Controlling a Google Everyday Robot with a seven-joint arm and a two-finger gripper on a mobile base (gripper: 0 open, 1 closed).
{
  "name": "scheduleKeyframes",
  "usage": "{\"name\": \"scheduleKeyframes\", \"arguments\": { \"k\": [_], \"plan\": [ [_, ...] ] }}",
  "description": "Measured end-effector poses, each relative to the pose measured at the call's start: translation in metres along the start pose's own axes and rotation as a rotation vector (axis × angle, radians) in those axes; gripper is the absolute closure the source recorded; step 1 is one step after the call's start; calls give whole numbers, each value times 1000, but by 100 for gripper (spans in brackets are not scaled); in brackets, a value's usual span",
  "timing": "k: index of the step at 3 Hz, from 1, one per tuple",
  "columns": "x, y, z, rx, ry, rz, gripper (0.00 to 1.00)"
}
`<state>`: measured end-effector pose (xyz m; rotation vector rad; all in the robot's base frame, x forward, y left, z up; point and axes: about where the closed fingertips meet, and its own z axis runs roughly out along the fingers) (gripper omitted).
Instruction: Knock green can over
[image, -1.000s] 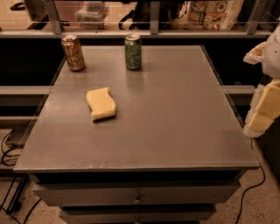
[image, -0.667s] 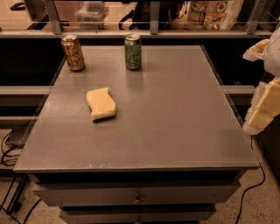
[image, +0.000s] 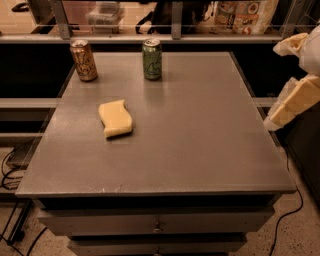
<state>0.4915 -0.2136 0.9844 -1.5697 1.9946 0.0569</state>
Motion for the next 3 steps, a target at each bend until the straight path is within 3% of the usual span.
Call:
{"name": "scheduleKeyframes", "arguments": {
  "k": [1, 2, 3],
  "plan": [
    [-19, -32, 17, 38, -91, 15, 0],
    [-19, -32, 17, 38, -91, 15, 0],
    [-30, -36, 38, 23, -134, 61, 0]
  ]
}}
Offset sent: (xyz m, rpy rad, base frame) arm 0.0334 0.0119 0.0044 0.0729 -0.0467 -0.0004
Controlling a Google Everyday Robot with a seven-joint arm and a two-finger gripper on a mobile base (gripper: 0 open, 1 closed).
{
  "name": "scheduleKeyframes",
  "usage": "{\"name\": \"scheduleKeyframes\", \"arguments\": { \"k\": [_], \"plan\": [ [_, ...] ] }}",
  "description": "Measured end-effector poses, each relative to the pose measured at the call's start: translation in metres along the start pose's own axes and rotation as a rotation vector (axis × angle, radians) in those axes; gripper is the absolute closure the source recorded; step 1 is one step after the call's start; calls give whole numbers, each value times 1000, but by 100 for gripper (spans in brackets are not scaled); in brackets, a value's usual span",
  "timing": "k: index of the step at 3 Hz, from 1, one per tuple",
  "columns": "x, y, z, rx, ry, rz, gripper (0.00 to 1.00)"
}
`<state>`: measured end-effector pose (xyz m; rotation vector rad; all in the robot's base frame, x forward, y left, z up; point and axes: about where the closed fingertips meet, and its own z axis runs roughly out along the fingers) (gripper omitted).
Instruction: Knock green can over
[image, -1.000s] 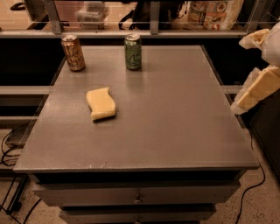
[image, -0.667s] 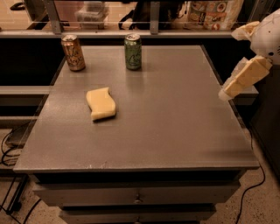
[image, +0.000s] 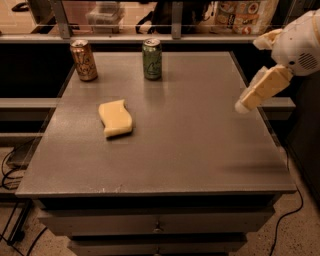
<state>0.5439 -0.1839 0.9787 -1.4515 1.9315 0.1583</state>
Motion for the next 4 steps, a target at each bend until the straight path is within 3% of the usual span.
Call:
{"name": "scheduleKeyframes", "arguments": {
  "k": [2, 4],
  "plan": [
    [-40, -29, 79, -46, -162, 68, 0],
    [-65, -82, 153, -5, -233, 127, 0]
  ]
}}
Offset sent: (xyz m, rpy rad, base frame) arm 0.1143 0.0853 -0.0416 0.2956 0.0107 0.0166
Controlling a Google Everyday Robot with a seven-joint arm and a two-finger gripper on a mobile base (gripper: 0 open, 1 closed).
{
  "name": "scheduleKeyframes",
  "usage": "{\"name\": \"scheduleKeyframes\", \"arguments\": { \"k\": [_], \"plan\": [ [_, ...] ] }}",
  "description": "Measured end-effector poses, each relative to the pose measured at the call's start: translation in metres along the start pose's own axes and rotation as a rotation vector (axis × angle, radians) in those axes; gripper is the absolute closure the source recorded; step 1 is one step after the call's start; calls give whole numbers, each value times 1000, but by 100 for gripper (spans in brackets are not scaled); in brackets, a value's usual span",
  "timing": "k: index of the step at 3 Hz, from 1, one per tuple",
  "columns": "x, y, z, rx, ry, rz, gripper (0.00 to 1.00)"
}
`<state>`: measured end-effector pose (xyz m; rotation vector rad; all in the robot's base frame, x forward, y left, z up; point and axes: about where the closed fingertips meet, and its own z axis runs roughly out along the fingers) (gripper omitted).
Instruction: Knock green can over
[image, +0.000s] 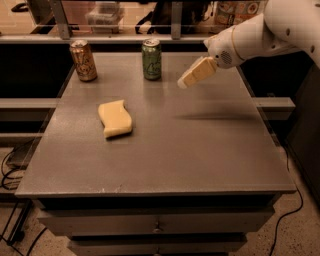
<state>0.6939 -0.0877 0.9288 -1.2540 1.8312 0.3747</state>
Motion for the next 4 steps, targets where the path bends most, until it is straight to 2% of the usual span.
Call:
{"name": "scheduleKeyframes", "arguments": {
  "k": [1, 2, 4],
  "plan": [
    [0, 0, 0, 0, 0, 0, 0],
    [2, 1, 9, -9, -15, 25, 0],
    [-15, -16, 68, -6, -146, 88, 0]
  ]
}}
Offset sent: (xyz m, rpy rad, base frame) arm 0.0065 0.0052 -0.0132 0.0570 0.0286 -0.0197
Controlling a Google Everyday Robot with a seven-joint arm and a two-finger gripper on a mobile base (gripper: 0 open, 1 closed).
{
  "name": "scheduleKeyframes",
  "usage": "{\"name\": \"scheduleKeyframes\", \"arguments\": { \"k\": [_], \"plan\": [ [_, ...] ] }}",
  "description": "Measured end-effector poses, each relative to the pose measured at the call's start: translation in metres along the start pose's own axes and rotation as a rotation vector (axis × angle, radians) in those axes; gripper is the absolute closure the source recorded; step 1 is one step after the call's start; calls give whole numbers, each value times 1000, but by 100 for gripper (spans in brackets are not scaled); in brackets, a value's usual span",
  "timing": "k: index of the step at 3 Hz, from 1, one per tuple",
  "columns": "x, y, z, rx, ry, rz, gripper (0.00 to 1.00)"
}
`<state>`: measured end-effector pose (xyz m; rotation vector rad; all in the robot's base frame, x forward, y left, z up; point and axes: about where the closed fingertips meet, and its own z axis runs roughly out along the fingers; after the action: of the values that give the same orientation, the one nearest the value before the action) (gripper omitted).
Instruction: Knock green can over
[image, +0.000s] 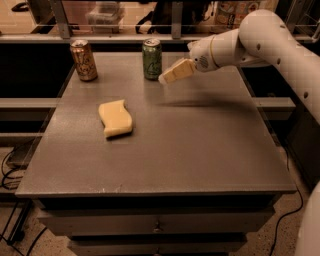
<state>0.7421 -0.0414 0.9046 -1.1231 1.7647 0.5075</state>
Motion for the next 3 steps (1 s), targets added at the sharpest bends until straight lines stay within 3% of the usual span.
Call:
{"name": "scheduleKeyframes", "arguments": {
  "k": [2, 3],
  "plan": [
    [-18, -21, 60, -5, -102, 42, 0],
    [-33, -14, 85, -50, -131, 29, 18]
  ]
}}
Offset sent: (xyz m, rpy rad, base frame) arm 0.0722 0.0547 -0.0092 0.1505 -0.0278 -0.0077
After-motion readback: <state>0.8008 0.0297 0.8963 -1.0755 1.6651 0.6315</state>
